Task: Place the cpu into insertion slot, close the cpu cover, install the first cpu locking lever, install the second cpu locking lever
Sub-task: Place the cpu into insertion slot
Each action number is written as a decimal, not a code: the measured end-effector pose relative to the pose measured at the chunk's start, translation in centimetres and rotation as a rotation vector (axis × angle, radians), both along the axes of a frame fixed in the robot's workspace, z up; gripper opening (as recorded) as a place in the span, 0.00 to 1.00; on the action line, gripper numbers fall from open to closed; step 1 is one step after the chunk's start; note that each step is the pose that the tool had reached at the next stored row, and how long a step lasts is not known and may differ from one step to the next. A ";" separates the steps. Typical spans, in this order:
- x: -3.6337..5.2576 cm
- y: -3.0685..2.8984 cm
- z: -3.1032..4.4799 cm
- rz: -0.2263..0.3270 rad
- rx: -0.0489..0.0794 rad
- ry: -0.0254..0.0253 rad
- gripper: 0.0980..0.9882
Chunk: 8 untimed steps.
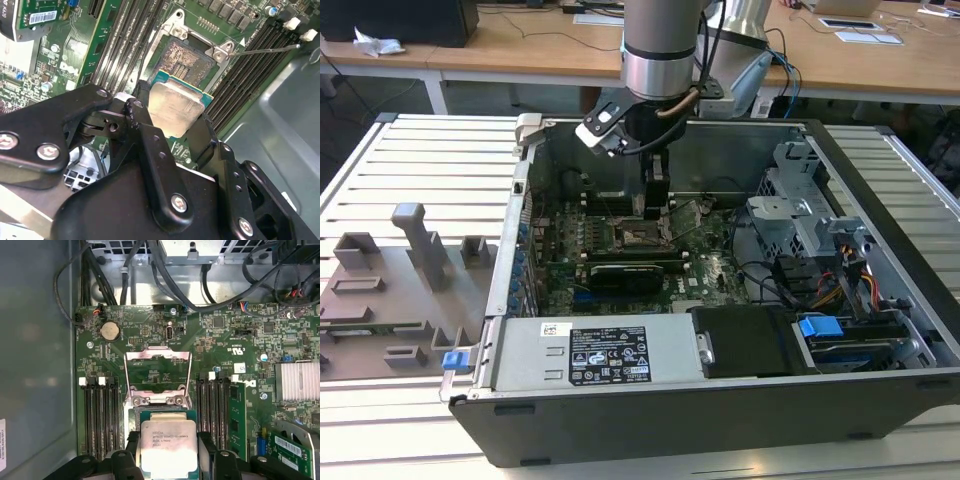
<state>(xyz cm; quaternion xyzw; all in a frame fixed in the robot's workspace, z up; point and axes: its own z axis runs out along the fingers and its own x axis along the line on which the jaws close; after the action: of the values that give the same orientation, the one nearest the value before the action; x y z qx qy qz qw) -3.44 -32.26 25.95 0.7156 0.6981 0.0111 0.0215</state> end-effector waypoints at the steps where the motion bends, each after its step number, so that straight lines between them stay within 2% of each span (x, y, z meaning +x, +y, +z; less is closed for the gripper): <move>1: 0.00 0.00 -0.20 0.000 0.000 0.0000 0.50; 8: 0.00 0.00 -0.87 0.000 0.000 0.0001 0.50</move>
<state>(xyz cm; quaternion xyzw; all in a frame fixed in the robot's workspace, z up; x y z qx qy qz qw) -3.44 -32.25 25.08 0.7156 0.6981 0.0110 0.0215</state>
